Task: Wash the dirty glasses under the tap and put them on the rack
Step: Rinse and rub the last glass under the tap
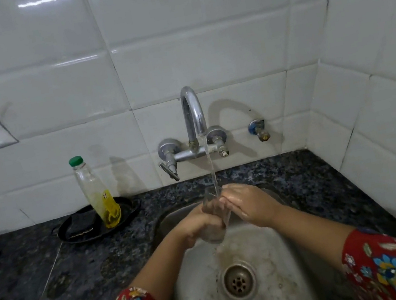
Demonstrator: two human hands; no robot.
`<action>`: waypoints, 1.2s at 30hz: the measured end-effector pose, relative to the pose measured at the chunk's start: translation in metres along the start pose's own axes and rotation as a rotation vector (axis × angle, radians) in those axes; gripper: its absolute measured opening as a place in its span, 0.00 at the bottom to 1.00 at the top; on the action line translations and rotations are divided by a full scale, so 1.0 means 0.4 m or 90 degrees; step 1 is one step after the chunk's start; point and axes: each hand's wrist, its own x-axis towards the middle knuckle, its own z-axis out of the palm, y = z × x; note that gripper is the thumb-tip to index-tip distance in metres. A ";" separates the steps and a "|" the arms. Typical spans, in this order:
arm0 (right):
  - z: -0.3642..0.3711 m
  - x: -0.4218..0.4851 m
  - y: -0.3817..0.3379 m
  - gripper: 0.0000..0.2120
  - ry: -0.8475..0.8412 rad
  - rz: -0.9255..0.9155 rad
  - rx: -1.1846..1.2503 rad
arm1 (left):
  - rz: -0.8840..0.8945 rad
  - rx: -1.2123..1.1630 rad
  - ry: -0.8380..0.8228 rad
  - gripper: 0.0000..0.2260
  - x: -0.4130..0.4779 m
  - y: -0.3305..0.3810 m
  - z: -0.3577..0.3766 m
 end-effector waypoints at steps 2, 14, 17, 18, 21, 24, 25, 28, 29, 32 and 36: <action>0.009 0.027 -0.039 0.21 0.070 0.057 -0.082 | 0.006 0.033 0.108 0.13 0.018 -0.001 0.035; -0.003 0.074 -0.060 0.25 0.050 0.105 0.135 | 0.112 0.099 -0.047 0.11 0.008 0.063 -0.037; 0.005 0.115 -0.063 0.28 0.029 0.235 0.063 | 0.131 0.290 0.221 0.09 0.032 0.060 0.015; 0.004 0.136 -0.070 0.27 0.005 0.279 0.025 | 0.144 0.376 0.329 0.08 0.037 0.061 0.040; -0.016 0.148 -0.075 0.23 0.026 0.264 0.065 | 0.203 0.356 0.339 0.08 0.031 0.065 0.049; -0.040 0.101 -0.062 0.18 0.096 0.209 0.243 | 0.140 0.089 0.078 0.13 -0.008 0.092 -0.014; -0.042 0.093 -0.061 0.16 0.096 0.210 0.273 | 0.117 0.075 0.048 0.14 -0.014 0.090 -0.027; -0.032 0.125 -0.077 0.18 0.000 0.263 0.202 | 0.084 0.269 0.239 0.15 0.001 0.067 0.008; -0.038 0.144 -0.085 0.20 -0.045 0.296 0.158 | 0.077 0.371 0.340 0.19 0.006 0.059 0.028; -0.060 0.150 -0.089 0.21 -0.019 0.282 0.195 | 0.154 0.378 0.355 0.26 0.002 0.053 0.028; -0.049 0.100 -0.080 0.17 0.060 0.171 0.300 | 0.089 0.074 0.035 0.15 -0.031 0.108 -0.038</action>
